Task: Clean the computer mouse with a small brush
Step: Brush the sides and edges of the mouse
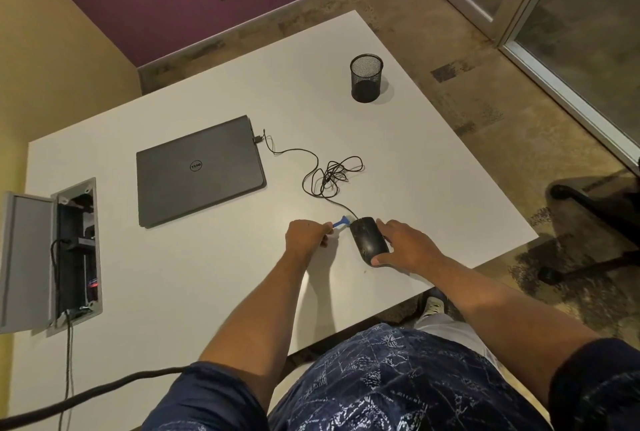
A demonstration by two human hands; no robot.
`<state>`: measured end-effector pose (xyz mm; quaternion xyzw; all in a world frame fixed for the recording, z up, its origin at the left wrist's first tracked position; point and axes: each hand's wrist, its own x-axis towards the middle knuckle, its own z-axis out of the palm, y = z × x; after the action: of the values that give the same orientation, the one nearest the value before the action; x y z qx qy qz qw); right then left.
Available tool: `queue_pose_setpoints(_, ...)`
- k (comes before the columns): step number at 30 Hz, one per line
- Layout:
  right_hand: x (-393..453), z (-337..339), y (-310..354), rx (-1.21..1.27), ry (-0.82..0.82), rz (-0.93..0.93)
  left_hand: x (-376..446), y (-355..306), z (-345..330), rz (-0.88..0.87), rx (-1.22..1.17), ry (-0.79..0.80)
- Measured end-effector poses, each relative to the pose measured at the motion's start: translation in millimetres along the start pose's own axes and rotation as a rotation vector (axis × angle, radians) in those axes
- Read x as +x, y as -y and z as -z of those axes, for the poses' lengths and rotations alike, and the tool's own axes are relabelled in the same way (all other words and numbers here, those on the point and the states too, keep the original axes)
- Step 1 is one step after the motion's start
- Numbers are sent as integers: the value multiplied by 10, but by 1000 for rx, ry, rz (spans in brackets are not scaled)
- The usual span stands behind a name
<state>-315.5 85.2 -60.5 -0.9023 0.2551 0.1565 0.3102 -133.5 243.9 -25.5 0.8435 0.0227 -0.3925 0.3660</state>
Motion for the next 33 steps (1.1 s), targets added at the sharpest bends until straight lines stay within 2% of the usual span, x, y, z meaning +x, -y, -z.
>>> queue_pose_setpoints(2, -2, -3, -1, 4, -3, 0, -26, -29, -20, 20, -6, 52)
queue_pose_setpoints(10, -2, -4, -13, 15, 1, -1, -8, -94, 95, 94, 263, 149)
queue_pose_setpoints(17, 1, -1, -18, 30, 2, 3, -269, -234, 101, 51, 74, 202)
queue_pose_setpoints(24, -7, -6, -17, 55, 3, -5, -444, -335, 211, 194, 243, 375)
queue_pose_setpoints(26, -7, -1, -14, 52, 1, -1, -425, -346, 261, 195, 195, 344)
queue_pose_setpoints(30, -6, 18, 1, 46, -1, 10, -439, -335, 243, 175, -142, 336)
queue_pose_setpoints(33, -9, 26, -4, 55, -3, 29, -484, -322, 162, 191, -94, 336)
